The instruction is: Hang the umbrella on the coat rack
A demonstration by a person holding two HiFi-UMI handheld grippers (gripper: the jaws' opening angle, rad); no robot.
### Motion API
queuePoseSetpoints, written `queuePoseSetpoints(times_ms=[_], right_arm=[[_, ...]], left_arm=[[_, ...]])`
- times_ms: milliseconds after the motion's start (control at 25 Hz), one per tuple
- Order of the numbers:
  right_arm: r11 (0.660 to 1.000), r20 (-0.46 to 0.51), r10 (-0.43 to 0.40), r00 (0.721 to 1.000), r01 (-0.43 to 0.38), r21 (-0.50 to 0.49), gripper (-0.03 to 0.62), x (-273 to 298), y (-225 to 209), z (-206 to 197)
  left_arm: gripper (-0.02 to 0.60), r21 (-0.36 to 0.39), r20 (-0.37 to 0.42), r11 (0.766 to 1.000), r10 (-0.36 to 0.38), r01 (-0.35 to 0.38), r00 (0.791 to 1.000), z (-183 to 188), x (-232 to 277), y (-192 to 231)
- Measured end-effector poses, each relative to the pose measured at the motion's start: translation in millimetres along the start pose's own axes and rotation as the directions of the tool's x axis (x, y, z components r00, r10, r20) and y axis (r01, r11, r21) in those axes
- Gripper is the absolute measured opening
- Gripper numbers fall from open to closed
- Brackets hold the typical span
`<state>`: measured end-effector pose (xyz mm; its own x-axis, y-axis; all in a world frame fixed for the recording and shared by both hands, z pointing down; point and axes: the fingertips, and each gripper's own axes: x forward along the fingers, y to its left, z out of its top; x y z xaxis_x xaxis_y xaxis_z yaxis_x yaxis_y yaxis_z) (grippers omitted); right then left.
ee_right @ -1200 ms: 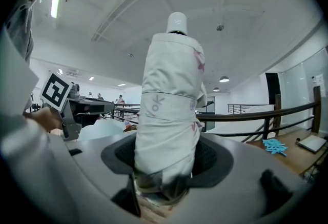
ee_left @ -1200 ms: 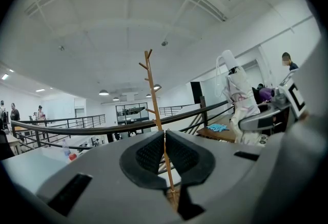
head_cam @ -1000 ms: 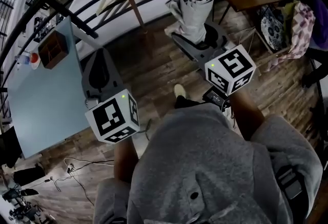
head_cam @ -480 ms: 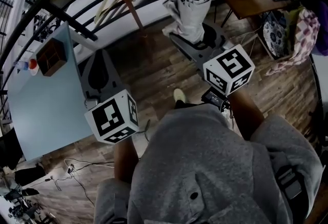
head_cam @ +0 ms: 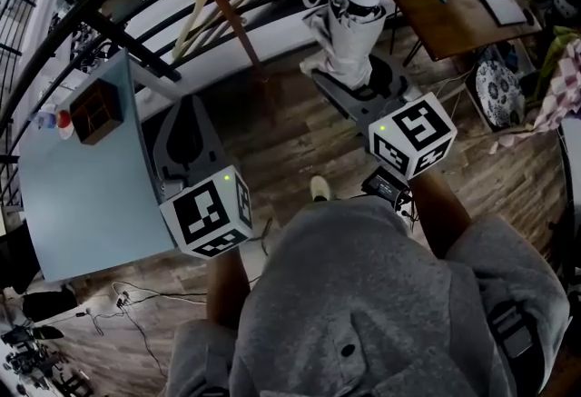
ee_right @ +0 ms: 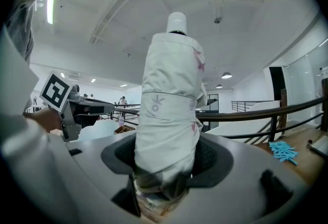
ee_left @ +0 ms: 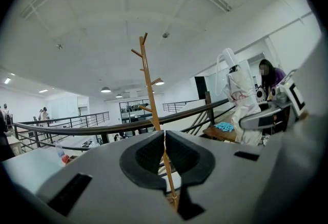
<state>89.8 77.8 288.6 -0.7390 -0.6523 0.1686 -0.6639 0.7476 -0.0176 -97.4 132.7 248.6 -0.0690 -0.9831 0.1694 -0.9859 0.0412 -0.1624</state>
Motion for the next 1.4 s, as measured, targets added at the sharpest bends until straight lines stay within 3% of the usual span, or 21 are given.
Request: queuePoseSetpoints(times_ms=[600, 1400], right_arm=[[1.000, 0.014, 0.024, 1.000, -0.024, -0.005, 0.273, 11.9, -31.1, -1.3], [0.999, 0.026, 0.049, 0.998, -0.049, -0.002, 0.273, 10.0, -31.6, -2.9]], left_arm=[[0.021, 0.032, 0.018, 0.999, 0.027, -0.027, 0.999, 14.4, 24.2, -15.4], [0.021, 0.054, 0.017, 0.997, 0.062, -0.063, 0.998, 21.4, 16.4, -19.3]])
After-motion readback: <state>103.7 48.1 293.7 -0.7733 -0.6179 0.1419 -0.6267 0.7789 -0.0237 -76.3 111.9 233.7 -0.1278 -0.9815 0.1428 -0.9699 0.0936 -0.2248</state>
